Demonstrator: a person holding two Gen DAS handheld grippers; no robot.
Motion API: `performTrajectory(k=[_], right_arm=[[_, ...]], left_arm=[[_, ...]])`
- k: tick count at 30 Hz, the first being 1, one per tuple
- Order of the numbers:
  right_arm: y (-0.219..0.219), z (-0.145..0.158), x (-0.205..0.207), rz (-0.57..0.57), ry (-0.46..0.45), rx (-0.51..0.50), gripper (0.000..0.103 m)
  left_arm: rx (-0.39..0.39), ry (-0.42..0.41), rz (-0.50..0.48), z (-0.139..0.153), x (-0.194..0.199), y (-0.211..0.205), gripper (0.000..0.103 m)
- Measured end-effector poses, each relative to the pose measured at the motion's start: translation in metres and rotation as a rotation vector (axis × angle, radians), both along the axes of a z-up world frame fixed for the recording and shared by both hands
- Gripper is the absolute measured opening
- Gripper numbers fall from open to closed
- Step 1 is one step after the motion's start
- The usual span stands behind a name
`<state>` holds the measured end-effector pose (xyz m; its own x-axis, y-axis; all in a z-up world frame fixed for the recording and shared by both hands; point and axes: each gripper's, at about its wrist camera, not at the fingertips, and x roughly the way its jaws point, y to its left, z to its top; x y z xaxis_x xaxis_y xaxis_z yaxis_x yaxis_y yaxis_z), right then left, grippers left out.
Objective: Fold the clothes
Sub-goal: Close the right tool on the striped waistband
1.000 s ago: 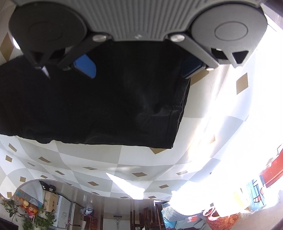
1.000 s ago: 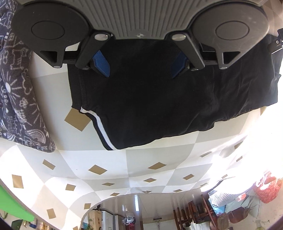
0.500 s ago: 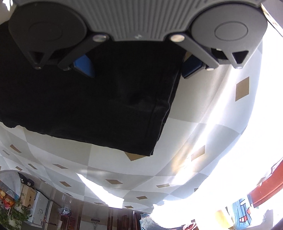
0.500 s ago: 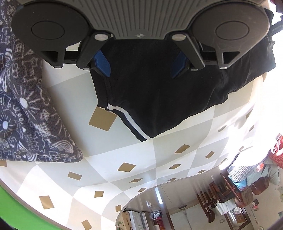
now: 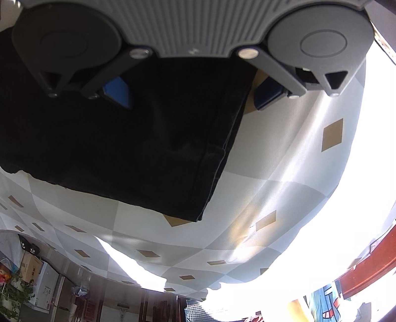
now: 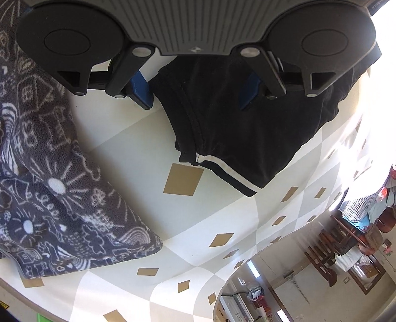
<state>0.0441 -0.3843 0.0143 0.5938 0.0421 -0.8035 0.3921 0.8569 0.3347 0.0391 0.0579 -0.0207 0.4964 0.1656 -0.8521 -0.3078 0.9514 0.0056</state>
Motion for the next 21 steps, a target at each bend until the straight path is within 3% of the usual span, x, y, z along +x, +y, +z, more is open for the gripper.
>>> performTrajectory(k=[4, 9, 11, 13, 21], right_arm=[[0.003, -0.003, -0.003, 0.008, -0.051, 0.021, 0.074], [0.006, -0.008, -0.004, 0.036, -0.099, 0.057, 0.048], [0.008, -0.008, -0.004, 0.038, -0.099, 0.055, 0.029], [0.009, -0.007, -0.004, 0.033, -0.11, 0.056, 0.018], [0.034, 0.011, -0.006, 0.123, -0.202, 0.065, 0.016]], left_arm=[[0.0, 0.0, -0.003, 0.0, -0.002, -0.001, 0.103], [0.001, -0.003, -0.009, 0.001, -0.003, -0.003, 0.103], [0.002, -0.003, -0.013, 0.001, -0.004, -0.003, 0.103], [0.003, -0.004, -0.016, 0.001, -0.004, -0.004, 0.103], [0.004, -0.006, -0.016, 0.0, -0.004, -0.004, 0.103]])
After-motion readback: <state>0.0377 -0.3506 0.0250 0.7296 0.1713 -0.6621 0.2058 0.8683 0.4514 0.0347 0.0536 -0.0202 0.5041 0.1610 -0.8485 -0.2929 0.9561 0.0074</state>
